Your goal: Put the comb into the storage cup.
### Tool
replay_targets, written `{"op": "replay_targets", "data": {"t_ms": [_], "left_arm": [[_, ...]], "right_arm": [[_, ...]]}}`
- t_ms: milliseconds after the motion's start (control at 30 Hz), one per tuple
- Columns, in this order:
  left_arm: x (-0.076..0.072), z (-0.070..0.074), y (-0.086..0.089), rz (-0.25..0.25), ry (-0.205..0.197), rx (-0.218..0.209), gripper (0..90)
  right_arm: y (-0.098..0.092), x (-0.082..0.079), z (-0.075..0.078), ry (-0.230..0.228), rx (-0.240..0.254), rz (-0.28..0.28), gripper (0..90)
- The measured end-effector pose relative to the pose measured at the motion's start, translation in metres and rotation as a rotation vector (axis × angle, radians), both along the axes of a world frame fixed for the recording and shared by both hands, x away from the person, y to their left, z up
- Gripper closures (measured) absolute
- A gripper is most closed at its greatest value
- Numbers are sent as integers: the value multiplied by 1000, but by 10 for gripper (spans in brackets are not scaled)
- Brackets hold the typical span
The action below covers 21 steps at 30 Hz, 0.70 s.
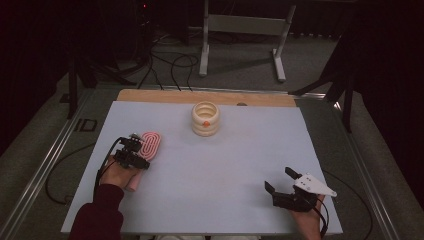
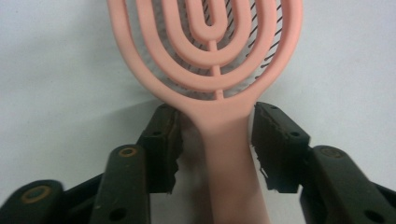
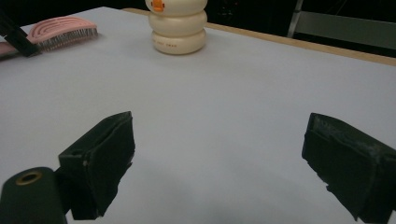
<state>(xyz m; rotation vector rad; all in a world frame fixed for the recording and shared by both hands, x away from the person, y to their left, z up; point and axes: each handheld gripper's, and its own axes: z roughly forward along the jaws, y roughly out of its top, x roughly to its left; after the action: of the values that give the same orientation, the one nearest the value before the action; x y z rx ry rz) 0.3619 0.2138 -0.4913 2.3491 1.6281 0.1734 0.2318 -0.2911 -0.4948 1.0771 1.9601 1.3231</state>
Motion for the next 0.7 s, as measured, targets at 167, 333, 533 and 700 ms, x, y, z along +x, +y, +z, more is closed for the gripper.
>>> {"op": "replay_targets", "data": {"t_ms": [167, 333, 533, 700], "left_arm": [[0, 0, 1, 3, 10, -5, 615], [1, 1, 4, -6, 23, -9, 673], [1, 1, 4, -16, 18, -8, 681], [0, 1, 5, -25, 17, -8, 685]], "right_arm": [[0, 0, 0, 2, -1, -1, 93], [0, 1, -1, 7, 0, -2, 93], [0, 1, -1, 8, -6, -2, 93], [0, 1, -1, 12, -3, -1, 93]]}}
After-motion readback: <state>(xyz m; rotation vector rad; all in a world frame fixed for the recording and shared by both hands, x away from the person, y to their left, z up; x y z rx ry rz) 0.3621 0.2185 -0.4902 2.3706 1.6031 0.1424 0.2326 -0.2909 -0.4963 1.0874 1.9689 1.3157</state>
